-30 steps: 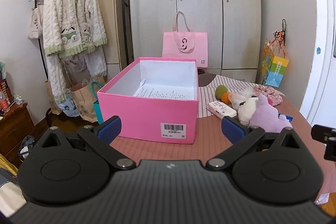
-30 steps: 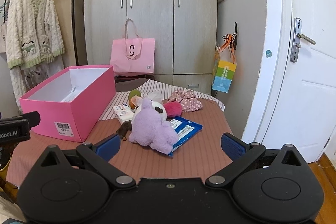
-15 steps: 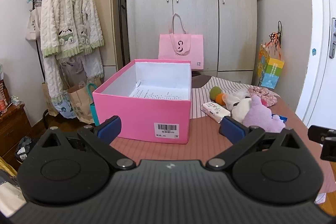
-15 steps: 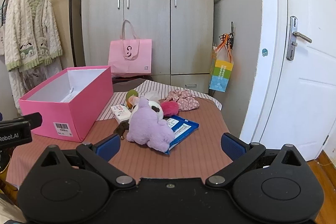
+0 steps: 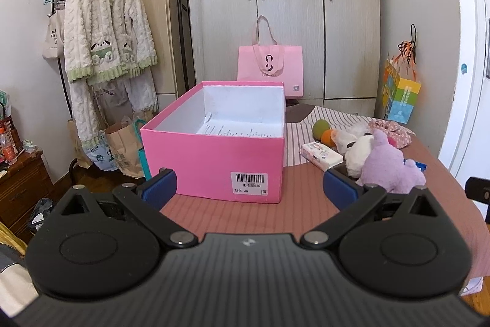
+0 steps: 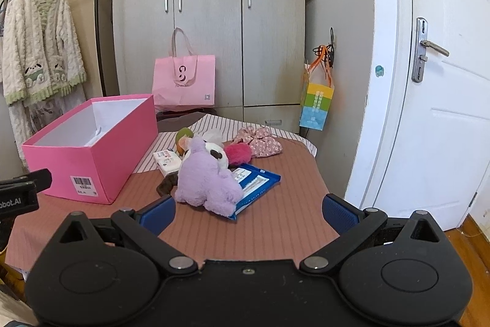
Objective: Organize soft objects
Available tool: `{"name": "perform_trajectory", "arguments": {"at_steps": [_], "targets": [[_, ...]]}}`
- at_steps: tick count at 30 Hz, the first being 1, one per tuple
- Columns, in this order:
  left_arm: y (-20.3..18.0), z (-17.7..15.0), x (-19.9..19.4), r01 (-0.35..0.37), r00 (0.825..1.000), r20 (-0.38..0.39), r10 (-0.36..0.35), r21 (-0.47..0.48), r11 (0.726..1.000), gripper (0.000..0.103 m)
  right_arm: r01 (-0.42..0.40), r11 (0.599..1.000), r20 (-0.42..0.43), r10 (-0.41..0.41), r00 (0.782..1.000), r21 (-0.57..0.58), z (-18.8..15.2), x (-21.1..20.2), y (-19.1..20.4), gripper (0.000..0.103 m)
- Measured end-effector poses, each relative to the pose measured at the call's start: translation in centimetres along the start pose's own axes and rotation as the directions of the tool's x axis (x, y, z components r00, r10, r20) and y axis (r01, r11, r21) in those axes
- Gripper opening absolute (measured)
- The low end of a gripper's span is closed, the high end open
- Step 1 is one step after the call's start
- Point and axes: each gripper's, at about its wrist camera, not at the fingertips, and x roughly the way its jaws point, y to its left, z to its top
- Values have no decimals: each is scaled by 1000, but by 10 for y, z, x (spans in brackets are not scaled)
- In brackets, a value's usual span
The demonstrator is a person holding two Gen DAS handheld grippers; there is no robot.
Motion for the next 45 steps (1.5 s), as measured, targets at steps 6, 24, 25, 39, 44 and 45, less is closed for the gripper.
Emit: {"name": "perform_trajectory", "arguments": {"at_steps": [6,24,25,39,44,45], "targets": [[0,-1,1,5,1000,-8,-5,3,1000,103,-3,1000,0,3,1000,-14,-2,0,2,103],[-11,-6,33,84,995,-56,-86,-28,996,103,-137,986,110,147,983,-97,-18,19,1,103],[-13,-8,37,87,995,-46,-88,-33,996,103,-167,979,131,182,975,-118,-21,22,2,103],[-57,-15,111,363,925,-76,-373,-114,925,99,-257,941,60,276,959,-219,-32,122,12,99],[-84,-12,141,424,901,-66,-429,-76,902,97,-279,935,24,291,956,-217,-31,144,9,97],[-87,-12,147,438,894,-72,-442,-74,896,97,-289,934,18,299,954,-211,-31,148,9,97]]}}
